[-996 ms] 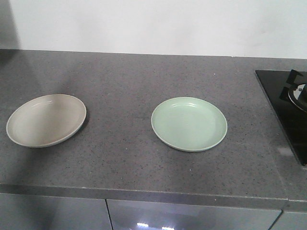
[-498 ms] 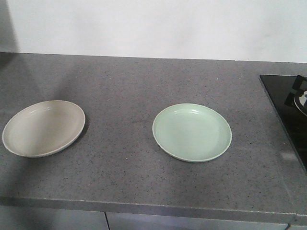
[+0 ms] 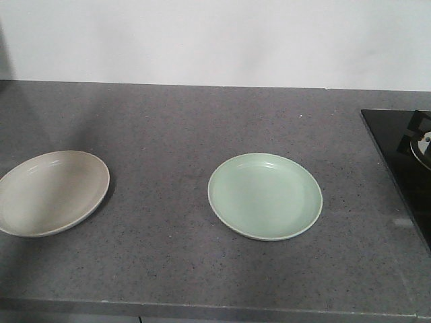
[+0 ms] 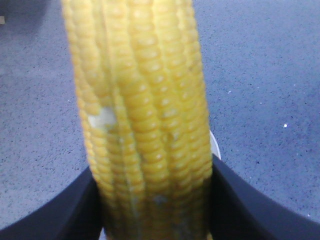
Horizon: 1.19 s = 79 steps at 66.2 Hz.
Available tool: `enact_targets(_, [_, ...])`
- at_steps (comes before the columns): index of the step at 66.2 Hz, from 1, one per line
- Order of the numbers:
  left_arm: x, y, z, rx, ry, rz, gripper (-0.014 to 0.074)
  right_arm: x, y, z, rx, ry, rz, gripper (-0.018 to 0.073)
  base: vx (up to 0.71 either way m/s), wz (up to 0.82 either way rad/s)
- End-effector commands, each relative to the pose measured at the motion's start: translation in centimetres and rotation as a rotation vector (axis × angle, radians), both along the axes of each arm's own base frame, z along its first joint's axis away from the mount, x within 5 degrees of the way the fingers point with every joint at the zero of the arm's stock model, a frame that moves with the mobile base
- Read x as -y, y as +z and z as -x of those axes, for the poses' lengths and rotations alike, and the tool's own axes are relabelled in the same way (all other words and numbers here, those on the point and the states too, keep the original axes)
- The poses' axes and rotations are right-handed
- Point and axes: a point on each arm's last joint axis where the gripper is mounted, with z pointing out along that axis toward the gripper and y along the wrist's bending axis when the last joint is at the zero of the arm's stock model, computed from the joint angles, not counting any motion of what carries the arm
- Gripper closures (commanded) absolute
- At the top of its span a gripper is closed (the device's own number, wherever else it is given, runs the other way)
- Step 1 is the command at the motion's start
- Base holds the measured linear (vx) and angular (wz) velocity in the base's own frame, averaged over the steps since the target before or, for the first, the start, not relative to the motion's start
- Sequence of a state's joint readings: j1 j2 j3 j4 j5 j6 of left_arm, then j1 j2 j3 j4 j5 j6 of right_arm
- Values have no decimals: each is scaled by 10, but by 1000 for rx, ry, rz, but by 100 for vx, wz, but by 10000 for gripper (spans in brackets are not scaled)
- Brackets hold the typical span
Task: Distribute corn equally
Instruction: 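Drive the base up to the two empty plates beside the hob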
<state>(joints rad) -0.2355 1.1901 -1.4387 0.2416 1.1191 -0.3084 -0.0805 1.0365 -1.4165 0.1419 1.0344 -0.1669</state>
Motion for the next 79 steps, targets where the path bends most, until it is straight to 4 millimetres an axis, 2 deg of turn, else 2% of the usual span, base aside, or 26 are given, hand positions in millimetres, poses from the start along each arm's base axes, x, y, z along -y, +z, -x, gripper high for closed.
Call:
enact_targets(1, [-1, 16, 4, 109, -5, 11, 594, 1, 14, 4, 103, -13, 7, 440, 5, -5])
enact_targets(79, [-1, 16, 4, 109, -5, 11, 594, 1, 14, 4, 103, -13, 7, 440, 5, -4])
